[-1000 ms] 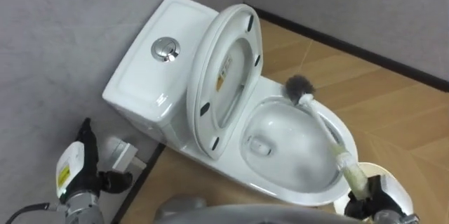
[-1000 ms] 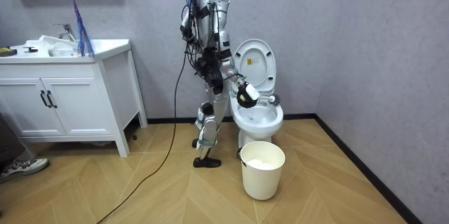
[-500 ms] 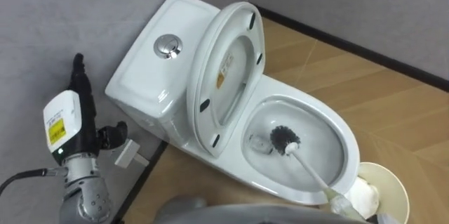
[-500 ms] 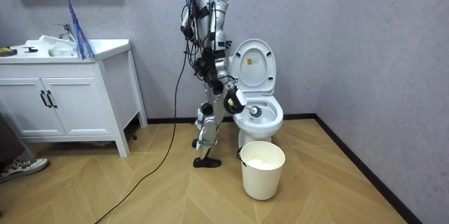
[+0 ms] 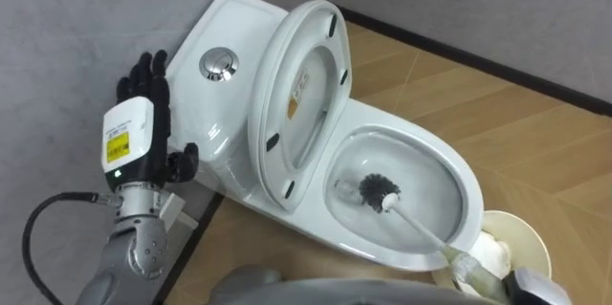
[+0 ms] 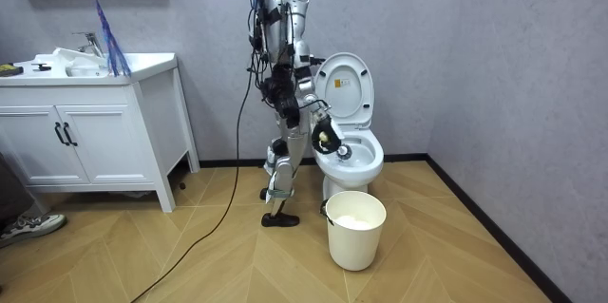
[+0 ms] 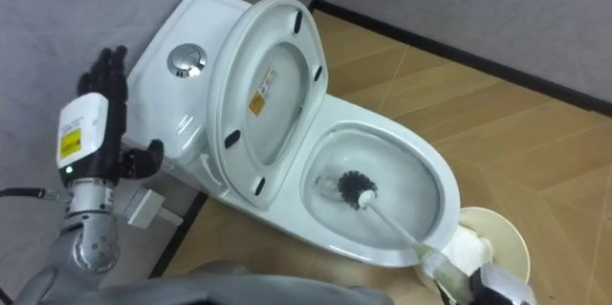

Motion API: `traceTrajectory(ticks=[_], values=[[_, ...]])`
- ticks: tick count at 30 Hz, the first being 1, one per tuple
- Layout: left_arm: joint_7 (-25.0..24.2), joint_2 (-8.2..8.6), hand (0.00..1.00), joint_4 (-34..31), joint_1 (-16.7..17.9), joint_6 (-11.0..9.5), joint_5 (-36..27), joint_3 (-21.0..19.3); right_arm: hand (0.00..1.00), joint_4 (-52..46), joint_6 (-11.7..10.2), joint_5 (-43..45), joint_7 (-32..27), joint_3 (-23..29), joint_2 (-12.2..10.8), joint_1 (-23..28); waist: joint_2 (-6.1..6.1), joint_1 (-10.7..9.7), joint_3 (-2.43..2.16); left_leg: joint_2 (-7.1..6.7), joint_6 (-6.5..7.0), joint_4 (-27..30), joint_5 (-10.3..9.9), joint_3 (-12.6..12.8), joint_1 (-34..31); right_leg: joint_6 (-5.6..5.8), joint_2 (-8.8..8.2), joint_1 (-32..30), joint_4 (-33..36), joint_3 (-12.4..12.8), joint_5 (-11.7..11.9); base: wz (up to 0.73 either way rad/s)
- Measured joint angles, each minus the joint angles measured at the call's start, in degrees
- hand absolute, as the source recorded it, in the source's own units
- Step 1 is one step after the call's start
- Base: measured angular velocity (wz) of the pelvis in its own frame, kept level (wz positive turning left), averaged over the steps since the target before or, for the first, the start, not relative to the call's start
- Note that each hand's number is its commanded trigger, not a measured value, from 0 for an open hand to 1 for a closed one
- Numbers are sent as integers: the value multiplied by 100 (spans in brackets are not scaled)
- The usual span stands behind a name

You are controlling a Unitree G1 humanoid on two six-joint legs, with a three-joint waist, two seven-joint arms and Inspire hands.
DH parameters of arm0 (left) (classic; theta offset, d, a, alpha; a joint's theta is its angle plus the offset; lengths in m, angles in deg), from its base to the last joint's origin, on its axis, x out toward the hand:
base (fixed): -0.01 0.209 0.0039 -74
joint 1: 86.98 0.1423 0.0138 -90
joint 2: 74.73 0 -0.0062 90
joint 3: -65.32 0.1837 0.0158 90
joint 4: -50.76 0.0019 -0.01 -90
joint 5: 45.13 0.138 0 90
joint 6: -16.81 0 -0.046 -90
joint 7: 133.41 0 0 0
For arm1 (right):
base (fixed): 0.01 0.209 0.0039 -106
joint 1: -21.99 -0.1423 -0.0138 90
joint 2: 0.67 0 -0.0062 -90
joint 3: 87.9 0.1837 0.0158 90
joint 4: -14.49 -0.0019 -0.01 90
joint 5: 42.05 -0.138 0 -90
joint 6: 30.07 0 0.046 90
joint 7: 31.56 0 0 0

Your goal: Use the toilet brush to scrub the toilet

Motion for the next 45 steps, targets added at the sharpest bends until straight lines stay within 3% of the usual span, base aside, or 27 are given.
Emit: traceTrajectory(ticks=[4, 6, 7, 8, 10, 12, 13, 16, 20, 22, 25, 32, 39, 41, 45], values=[[-204, -192, 0, 717, -193, -17, -316, 313, 100, 31, -14, 210, -65, -257, 325, -699, 26, 2, 31, 10, -12, 235, 36, -22, -427, -48, -26, -455, 306, 5, -28, 0], [-230, -204, 0, 1189, -452, -61, -449, 481, 100, 44, -12, 305, -188, -455, 461, -1023, 9, 2, 58, 9, -10, 354, 55, -24, -673, -83, -56, -704, 473, -16, -49, 2], [-211, -217, 0, 1228, -645, -120, -483, 506, 100, 37, -14, 319, -289, -587, 545, -1184, 11, 121, 72, 8, -7, 409, 91, -13, -819, -88, -75, -887, 595, 15, -51, 0], [-230, -217, 0, 1400, -895, -193, -566, 545, 100, 39, -6, 355, -340, -689, 605, -1331, -53, 212, 126, 7, -6, 428, 134, -2, -931, -103, -93, -1037, 686, 41, -43, -4], [-244, -217, 0, 1564, -1191, -297, -677, 580, 100, 53, -6, 463, -421, -789, 640, -1552, -77, 311, 156, 8, -6, 538, 153, -5, -1144, -122, -107, -1249, 809, 32, -34, -2], [-234, -218, 0, 1639, -1396, -400, -806, 578, 100, 45, -24, 587, -521, -811, 693, -1807, -32, 383, 147, 9, -6, 675, 154, -13, -1484, -161, -128, -1585, 998, 35, -50, 0], [-234, -218, 0, 1685, -1568, -418, -811, 581, 100, 69, 1, 693, -606, -858, 735, -1945, -26, 423, 163, 6, -2, 738, 184, -11, -1661, -182, -155, -1785, 1114, 36, -49, 0], [-176, -225, 0, 1766, -1895, -405, -790, 571, 100, 84, 71, 960, -776, -968, 867, -2215, -82, 564, 212, -20, 21, 792, 277, 25, -2017, -220, -291, -2263, 1430, 68, -72, -4], [-181, -254, 0, 1810, -2220, -395, -800, 625, 100, 62, 217, 1049, -975, -1307, 1034, -2505, -62, 662, 235, -47, 23, 1035, 285, -18, -2475, -257, -350, -2709, 1713, 51, -105, 3], [-183, -254, 0, 1814, -2307, -404, -799, 685, 100, 55, 302, 1083, -976, -1367, 1152, -2596, -61, 764, 241, -68, 17, 1091, 291, -17, -2613, -271, -375, -2864, 1801, 58, -118, 0], [-113, -275, 0, 1799, -2447, -424, -793, 688, 100, 11, 364, 1176, -976, -1478, 1330, -2829, -59, 779, 289, -71, 1, 1190, 304, -7, -2827, -309, -402, -3089, 1895, 57, -149, 0], [59, -740, 0, 1508, -2575, -437, -845, 941, 100, -269, 512, 972, -1003, -1965, 1843, -3024, 25, 879, 321, 9, -86, 1336, 362, -12, -3404, -413, -348, -3638, 1998, 42, -118, -2], [161, -828, 0, 1303, -2601, -306, -838, 1033, 100, -283, 842, 903, -607, -2268, 1988, -3090, 68, 917, 319, -7, -110, 1421, 377, 3, -3710, -466, -450, -4020, 2304, 44, -242, 6], [182, -835, 0, 1304, -2667, -279, -838, 1128, 100, -225, 949, 1072, -297, -2590, 1982, -3123, 163, 956, 315, -8, -115, 1522, 381, 1, -3858, -489, -479, -4159, 2405, 17, -268, 8], [296, -846, 0, 1259, -2685, -137, -908, 1239, 100, -198, 1013, 1020, -245, -2592, 1961, -3291, 274, 941, 320, -24, -105, 1617, 386, 110, -4020, -497, -554, -4376, 2581, 66, -322, 1]])
